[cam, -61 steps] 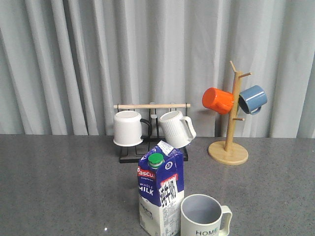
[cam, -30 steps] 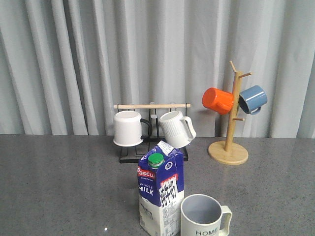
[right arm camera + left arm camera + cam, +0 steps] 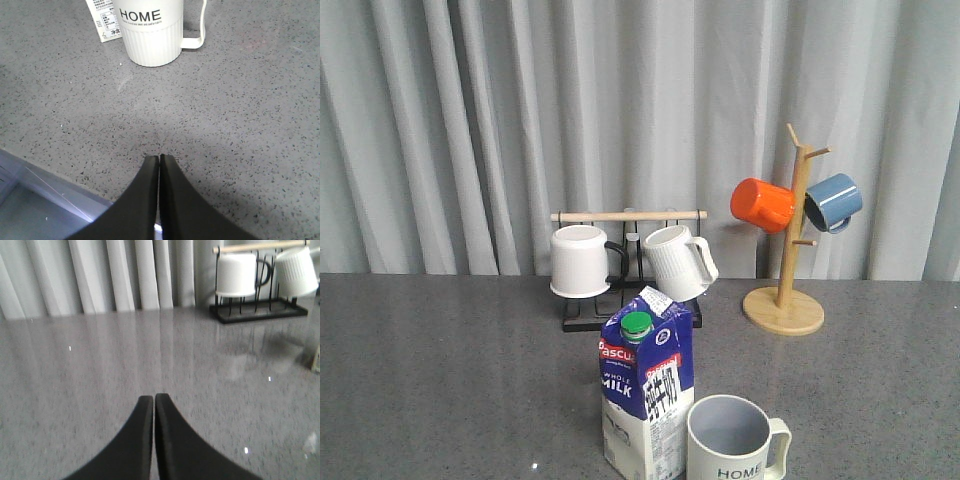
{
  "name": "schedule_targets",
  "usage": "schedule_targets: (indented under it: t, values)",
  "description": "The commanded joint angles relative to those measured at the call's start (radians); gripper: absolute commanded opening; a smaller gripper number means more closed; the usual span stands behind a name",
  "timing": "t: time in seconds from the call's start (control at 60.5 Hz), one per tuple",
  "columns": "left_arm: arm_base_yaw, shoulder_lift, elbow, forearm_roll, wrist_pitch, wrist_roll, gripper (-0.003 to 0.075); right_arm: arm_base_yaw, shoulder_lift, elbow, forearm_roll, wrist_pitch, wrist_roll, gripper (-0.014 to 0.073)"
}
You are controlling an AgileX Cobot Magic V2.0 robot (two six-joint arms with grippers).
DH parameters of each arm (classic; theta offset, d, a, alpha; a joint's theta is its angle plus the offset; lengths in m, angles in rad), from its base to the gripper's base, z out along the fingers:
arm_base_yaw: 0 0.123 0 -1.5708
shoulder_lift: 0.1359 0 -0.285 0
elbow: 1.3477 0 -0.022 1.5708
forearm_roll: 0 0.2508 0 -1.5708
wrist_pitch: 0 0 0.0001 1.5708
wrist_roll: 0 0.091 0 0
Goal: Place milk next to cup
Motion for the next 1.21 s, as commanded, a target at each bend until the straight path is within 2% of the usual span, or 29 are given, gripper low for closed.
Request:
schedule_targets:
  t: [0.0, 0.231, 0.363, 0.562, 0.727, 1.189]
  values:
    - [0.002, -0.011, 0.0, 0.04, -0.166, -0.032, -0.0008, -0.002, 0.007, -0.029, 0.005, -0.058, -0.001, -0.0005]
    - [0.002, -0.011, 0.126, 0.045, -0.438, -0.061, -0.0008, -0.002, 0.007, -0.029, 0.005, -0.058, -0.001, -0.0005]
    - [0.005, -0.011, 0.233, 0.045, -0.535, -0.121, -0.0008, -0.002, 0.007, -0.029, 0.005, -0.058, -0.001, -0.0005]
    - [0.105, -0.011, 0.301, 0.04, -0.535, -0.298, -0.0008, -0.002, 0.007, -0.029, 0.005, -0.058, -0.001, -0.0005]
    - [0.202, -0.011, 0.3, 0.04, -0.523, -0.307, -0.0008, -0.002, 0.007, -0.029, 0.005, -0.058, -0.001, -0.0005]
    - [0.211, -0.01, 0.3, 0.036, -0.521, -0.31, -0.0008, -0.002, 0.007, -0.029, 0.005, -0.058, -0.001, -0.0005]
